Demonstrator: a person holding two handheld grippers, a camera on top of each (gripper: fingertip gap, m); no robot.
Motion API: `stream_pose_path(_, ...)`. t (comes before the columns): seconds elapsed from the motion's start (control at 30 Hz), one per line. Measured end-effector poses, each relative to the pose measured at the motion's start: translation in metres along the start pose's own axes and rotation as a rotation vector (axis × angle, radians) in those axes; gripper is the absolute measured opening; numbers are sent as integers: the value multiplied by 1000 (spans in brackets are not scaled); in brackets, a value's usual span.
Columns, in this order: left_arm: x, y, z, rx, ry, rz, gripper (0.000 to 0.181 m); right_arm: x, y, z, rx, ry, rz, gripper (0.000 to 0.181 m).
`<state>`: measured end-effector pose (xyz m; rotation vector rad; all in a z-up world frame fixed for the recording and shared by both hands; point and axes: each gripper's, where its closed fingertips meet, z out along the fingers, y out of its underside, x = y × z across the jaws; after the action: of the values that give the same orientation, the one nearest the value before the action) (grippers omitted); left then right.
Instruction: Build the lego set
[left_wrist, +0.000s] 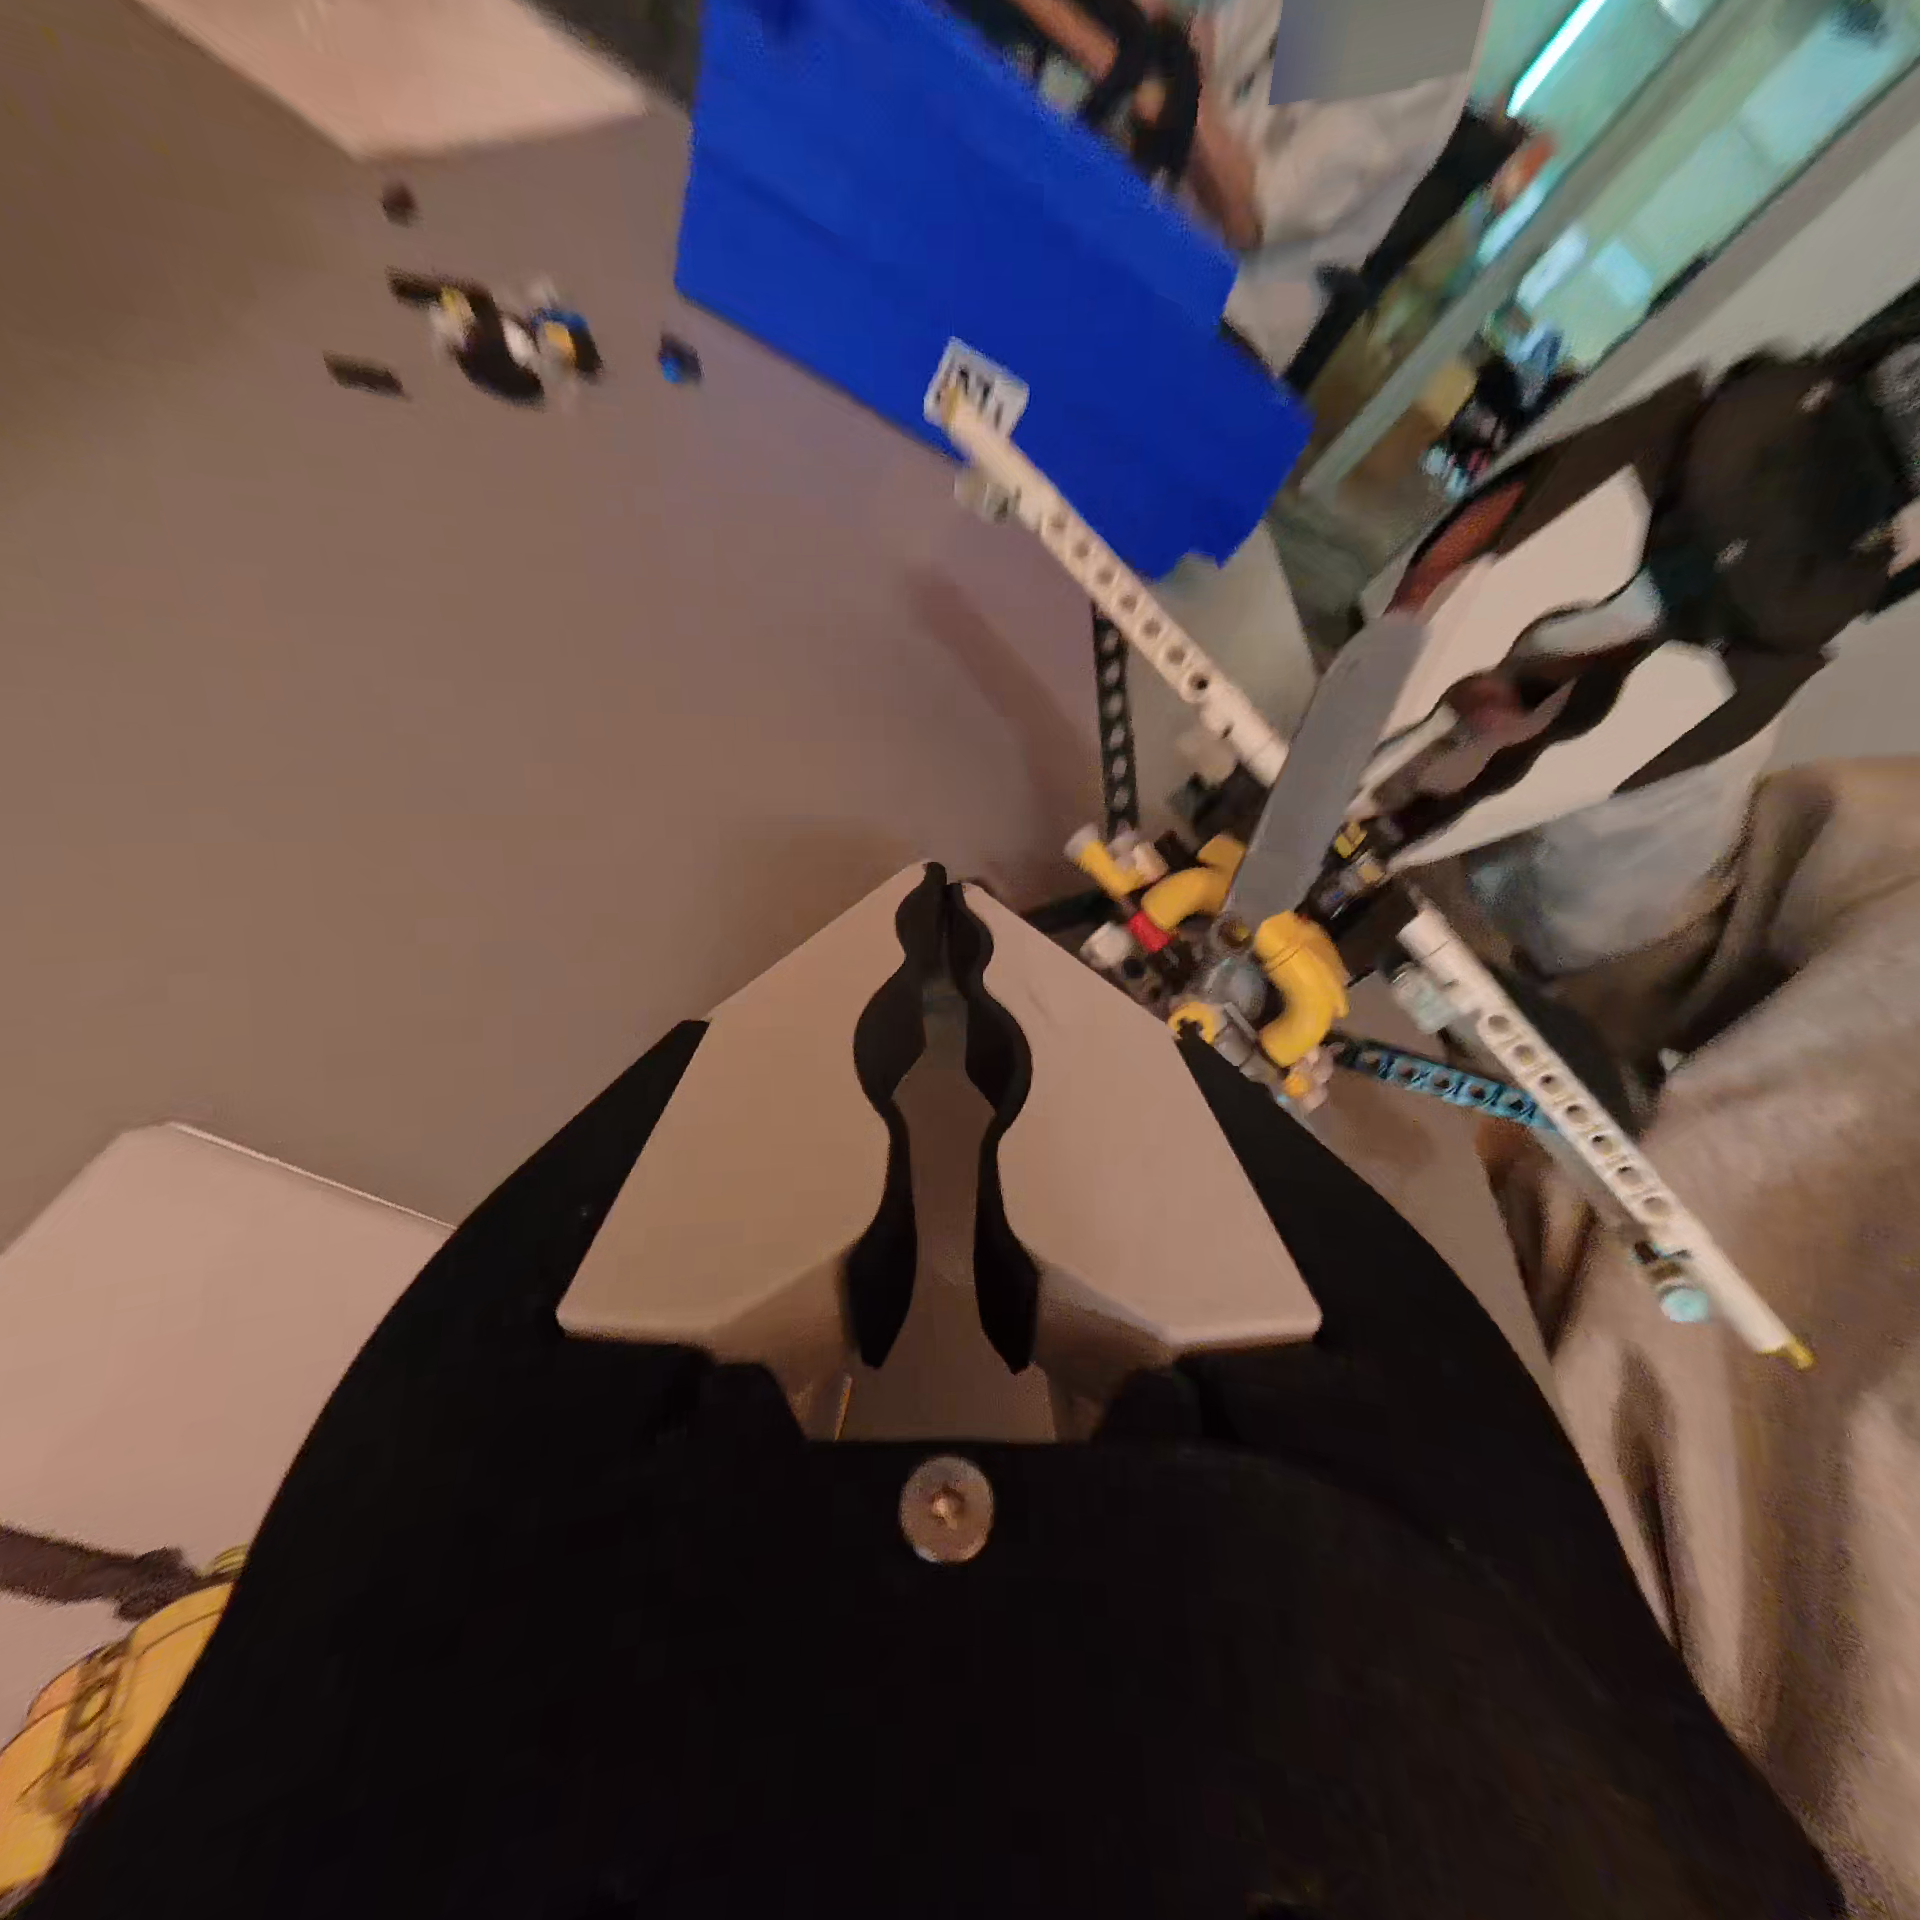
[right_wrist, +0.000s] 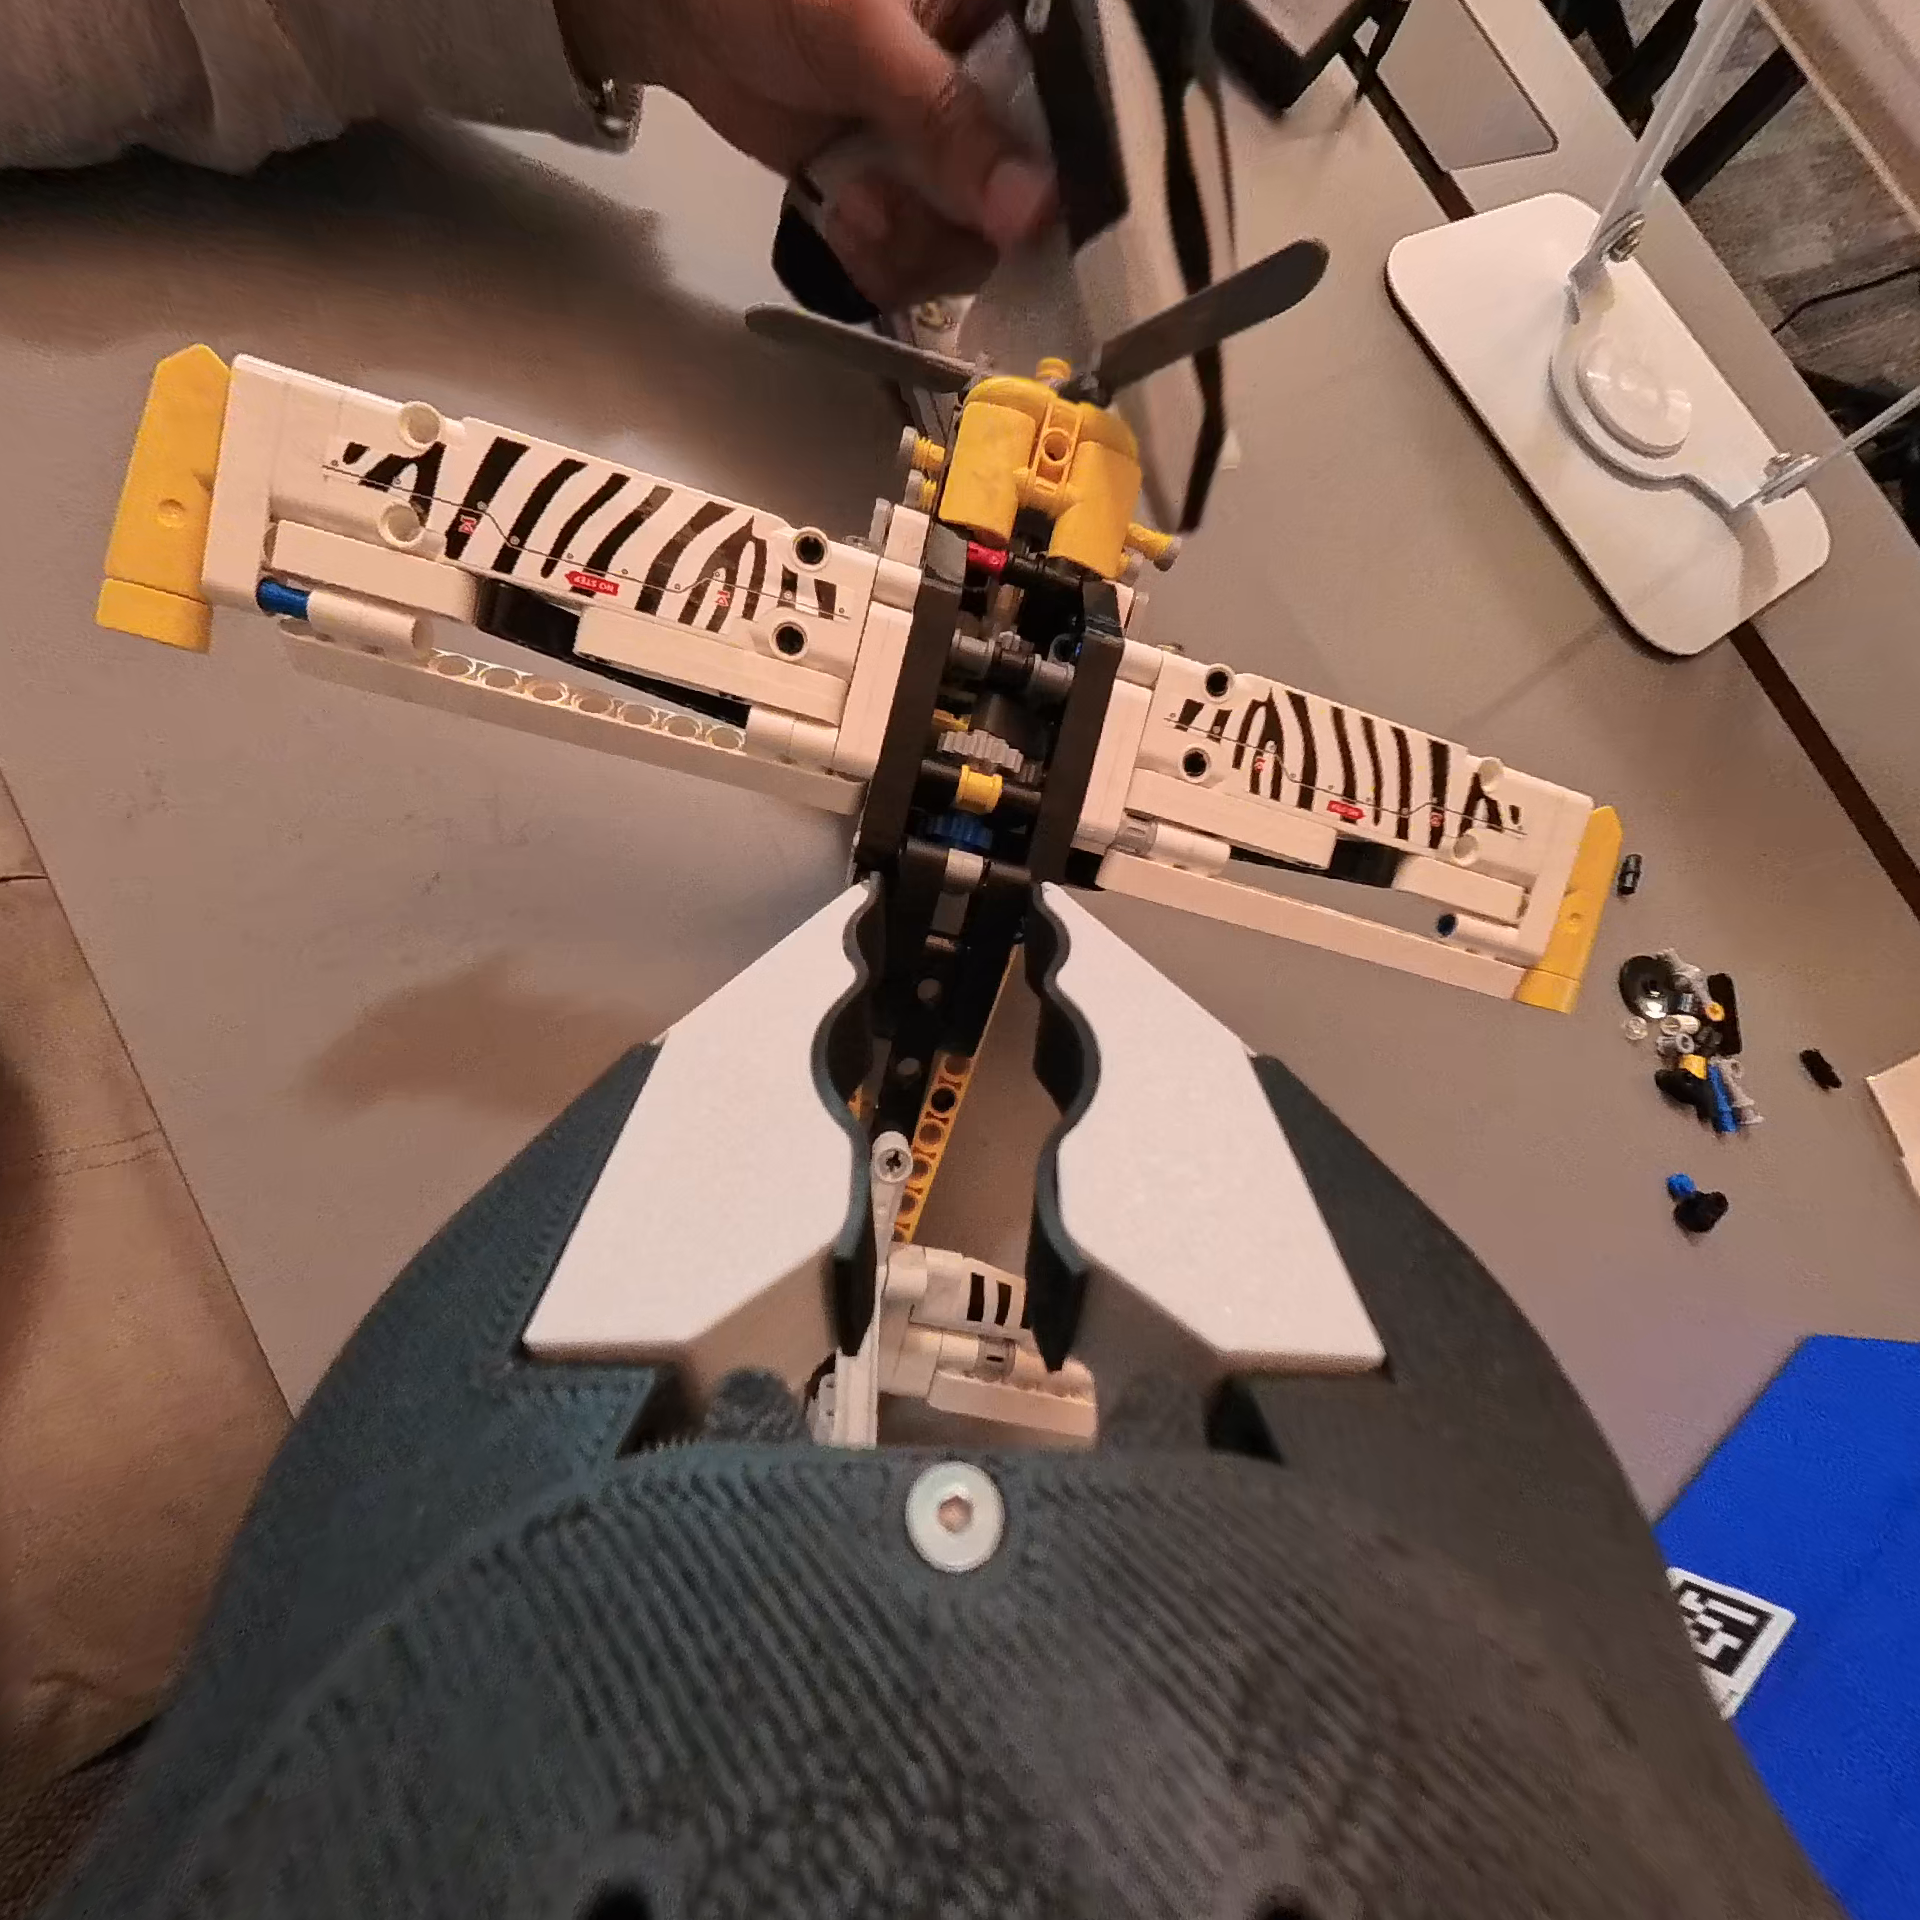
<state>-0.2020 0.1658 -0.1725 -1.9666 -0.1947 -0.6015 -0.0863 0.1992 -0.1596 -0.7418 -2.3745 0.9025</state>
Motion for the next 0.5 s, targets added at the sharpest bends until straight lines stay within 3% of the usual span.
stream_pose_path(0.2,9,54,14,-293,48,0,0,0,0,0,12,23,21,25)
stream_pose_path(0.5,56,61,-9,-353,354,-58,0,0,1,1,23,38,30,24)
